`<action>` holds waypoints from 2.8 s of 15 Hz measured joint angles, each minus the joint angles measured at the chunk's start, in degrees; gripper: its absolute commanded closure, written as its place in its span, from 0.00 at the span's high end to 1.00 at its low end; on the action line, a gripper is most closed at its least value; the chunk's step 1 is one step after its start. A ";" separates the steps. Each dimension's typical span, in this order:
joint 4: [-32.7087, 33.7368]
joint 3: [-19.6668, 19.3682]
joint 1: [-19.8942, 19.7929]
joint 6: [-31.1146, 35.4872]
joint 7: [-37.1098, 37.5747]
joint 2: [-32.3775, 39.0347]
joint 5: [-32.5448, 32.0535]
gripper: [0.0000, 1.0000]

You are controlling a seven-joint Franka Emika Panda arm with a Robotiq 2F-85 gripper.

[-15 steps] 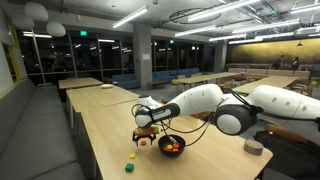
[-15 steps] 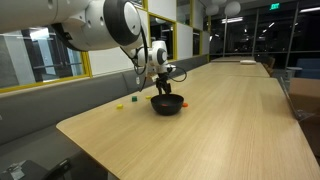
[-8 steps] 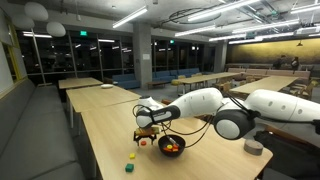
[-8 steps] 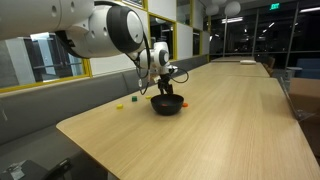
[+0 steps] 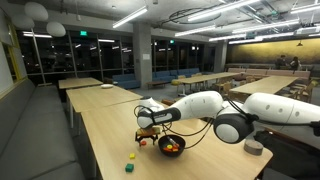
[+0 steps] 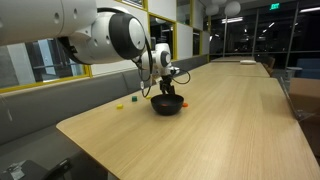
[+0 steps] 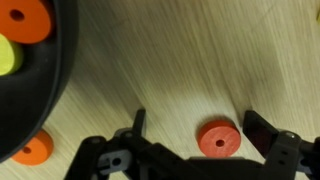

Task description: Put some of the orange discs on the table into the bowl

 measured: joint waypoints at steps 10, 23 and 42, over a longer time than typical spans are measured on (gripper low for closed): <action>1.82 -0.52 -0.91 -1.26 1.31 0.98 -0.05 1.00; 3.20 -1.22 -1.38 -1.99 2.02 0.97 -0.05 0.19; 5.31 -2.99 1.91 -10.26 2.63 -1.95 -2.34 0.18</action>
